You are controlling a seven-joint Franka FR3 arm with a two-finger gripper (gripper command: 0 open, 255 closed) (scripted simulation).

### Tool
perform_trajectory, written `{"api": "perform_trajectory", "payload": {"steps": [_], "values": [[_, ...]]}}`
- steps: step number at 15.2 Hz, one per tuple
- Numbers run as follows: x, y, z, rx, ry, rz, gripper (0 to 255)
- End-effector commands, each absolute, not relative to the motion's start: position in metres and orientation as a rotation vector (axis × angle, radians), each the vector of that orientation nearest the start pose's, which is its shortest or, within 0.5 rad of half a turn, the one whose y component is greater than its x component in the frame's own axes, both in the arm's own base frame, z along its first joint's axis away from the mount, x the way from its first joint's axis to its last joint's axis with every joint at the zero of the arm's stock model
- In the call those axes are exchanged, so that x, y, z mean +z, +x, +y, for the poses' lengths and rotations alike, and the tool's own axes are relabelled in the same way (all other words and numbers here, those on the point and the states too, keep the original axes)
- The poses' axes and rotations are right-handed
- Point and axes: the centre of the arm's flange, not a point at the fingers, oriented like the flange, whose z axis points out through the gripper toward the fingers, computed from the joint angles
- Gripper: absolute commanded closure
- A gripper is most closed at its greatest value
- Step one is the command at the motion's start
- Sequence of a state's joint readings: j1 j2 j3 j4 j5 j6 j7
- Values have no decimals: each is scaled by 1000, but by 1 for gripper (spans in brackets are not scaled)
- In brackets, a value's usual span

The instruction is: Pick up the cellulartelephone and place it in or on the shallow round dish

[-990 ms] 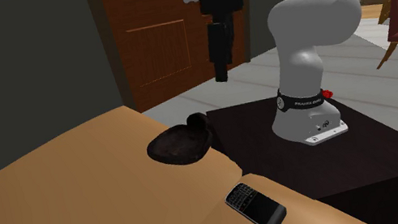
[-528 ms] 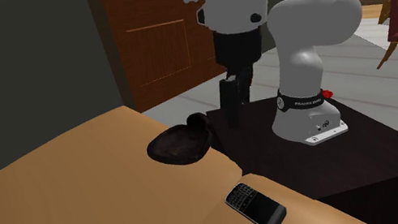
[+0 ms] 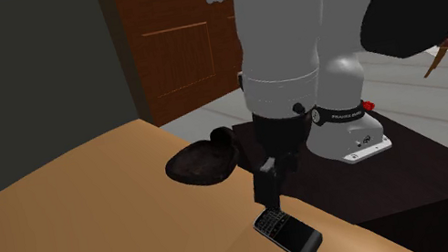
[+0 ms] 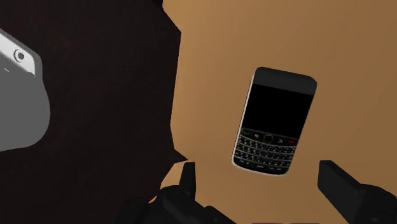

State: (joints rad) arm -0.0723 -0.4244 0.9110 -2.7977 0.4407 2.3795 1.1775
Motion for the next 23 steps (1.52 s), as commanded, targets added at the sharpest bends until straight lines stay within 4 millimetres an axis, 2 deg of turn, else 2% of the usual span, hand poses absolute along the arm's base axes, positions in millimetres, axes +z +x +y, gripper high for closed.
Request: {"api": "perform_trajectory", "payload": {"steps": [1,3,10,18,19,23], "values": [[257,263,263,23,-2987,1242,0],[240,266,277,29,-2967,1293,0],[203,264,274,29,-2967,1293,0],[200,264,273,29,-2967,1293,0],[200,264,273,29,-2967,1293,255],[200,264,274,29,-2967,1293,255]]}}
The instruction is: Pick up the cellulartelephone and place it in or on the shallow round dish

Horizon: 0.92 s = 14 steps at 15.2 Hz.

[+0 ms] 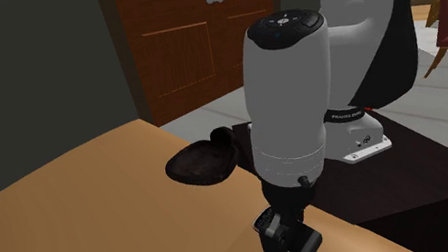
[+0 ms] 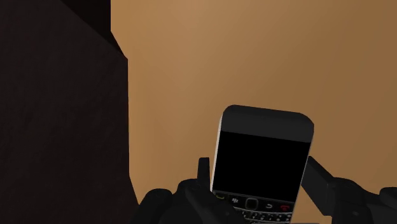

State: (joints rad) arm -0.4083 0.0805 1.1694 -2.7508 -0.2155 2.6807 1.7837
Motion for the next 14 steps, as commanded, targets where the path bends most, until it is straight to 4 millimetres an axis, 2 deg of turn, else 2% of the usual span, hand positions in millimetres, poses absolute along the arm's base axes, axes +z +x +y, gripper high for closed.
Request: {"api": "perform_trajectory", "payload": {"steps": [1,5,14], "values": [[200,264,274,29,-2967,1293,255],[200,264,273,29,-2967,1293,255],[248,264,273,29,-2967,1293,255]]}}
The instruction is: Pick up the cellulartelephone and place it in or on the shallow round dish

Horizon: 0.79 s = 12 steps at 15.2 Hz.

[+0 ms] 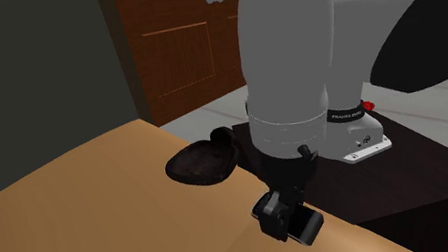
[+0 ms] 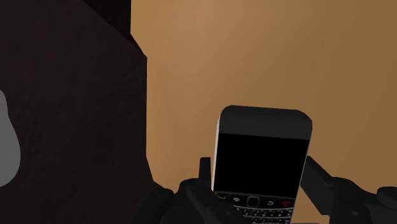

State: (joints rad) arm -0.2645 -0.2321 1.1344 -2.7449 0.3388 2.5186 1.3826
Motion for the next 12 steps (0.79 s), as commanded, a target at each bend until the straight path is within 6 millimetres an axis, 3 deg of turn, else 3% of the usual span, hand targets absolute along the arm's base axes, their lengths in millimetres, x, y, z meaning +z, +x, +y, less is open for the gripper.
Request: {"api": "perform_trajectory", "payload": {"steps": [1,12], "values": [[253,264,273,29,-2967,1293,255],[311,264,273,29,-2967,1293,255]]}}
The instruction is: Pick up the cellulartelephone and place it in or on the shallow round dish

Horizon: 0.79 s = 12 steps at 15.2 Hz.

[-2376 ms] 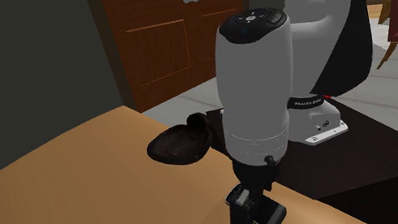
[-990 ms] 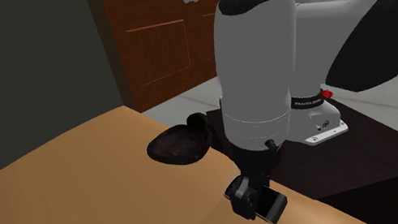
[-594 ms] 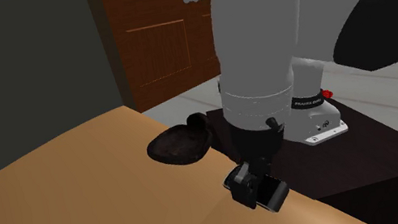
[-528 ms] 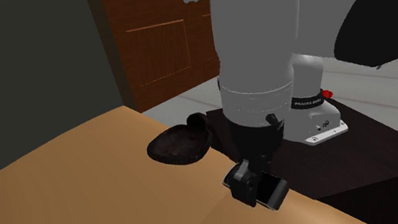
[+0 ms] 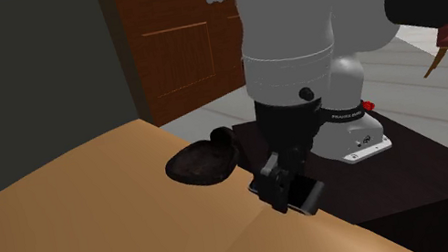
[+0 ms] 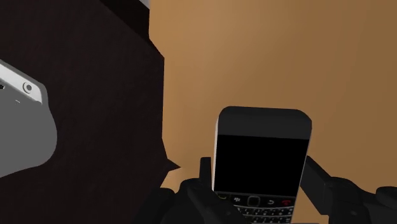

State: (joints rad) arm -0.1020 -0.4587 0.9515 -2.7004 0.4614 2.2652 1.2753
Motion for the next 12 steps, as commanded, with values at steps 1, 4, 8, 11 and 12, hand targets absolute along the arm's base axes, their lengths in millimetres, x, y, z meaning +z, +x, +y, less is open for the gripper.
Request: {"api": "perform_trajectory", "payload": {"steps": [1,4,8,11,12], "values": [[317,264,273,29,-2967,1293,255],[332,264,273,29,-2967,1293,255],[354,264,273,29,-2967,1293,255],[369,264,273,29,-2967,1293,255],[375,264,273,29,-2967,1293,255]]}}
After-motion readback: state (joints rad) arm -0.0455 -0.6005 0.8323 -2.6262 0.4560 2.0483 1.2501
